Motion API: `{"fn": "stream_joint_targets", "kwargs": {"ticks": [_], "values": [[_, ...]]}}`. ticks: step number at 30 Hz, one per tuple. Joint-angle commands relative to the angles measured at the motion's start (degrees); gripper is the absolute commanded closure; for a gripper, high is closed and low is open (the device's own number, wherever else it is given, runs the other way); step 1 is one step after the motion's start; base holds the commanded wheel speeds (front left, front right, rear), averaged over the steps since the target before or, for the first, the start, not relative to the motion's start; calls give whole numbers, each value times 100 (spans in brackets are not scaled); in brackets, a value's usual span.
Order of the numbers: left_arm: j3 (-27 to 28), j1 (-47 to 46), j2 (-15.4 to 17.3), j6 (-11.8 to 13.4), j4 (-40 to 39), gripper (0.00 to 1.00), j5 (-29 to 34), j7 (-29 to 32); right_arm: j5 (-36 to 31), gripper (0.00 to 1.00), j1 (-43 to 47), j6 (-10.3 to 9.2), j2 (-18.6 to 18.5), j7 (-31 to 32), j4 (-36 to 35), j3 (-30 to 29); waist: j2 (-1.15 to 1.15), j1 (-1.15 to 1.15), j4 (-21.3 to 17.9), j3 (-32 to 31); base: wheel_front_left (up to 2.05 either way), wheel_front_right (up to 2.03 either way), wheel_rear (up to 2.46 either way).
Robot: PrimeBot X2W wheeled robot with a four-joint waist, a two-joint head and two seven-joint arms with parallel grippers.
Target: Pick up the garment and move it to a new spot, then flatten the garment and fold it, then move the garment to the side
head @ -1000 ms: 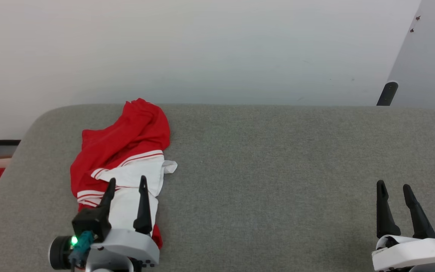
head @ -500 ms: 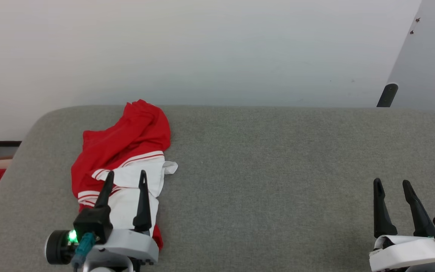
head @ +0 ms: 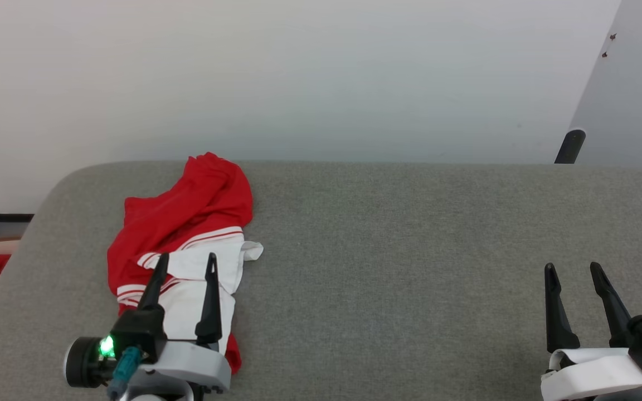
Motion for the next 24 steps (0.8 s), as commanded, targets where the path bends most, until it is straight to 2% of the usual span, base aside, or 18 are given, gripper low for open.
{"fn": "stream_joint_targets", "kwargs": {"ticks": [1, 8, 15, 19, 24], "values": [[35, -7, -15, -53, 17, 0, 135, -47, -141, 0, 65, 19, -6, -51, -37, 7, 0, 0, 7, -17, 0, 0, 0], [191, 20, -87, -225, 153, 0, 421, -113, -475, 0, 121, 21, -6, -118, -60, 13, 0, 0, 52, -87, 0, 0, 0], [374, 56, -169, -424, 346, 0, 388, -97, -497, 0, 184, 21, -4, -113, -44, 14, 0, 0, 153, -150, 0, 0, 0], [487, 49, -214, -517, 503, 0, 334, -96, -513, 0, 232, 21, -4, -113, -19, 73, 0, 0, 303, -203, 0, 0, 0], [608, 1, -234, -518, 627, 0, 377, -96, -445, 0, 221, 21, -2, -113, 28, 206, 0, 0, 616, -278, 0, 0, 0]]}}
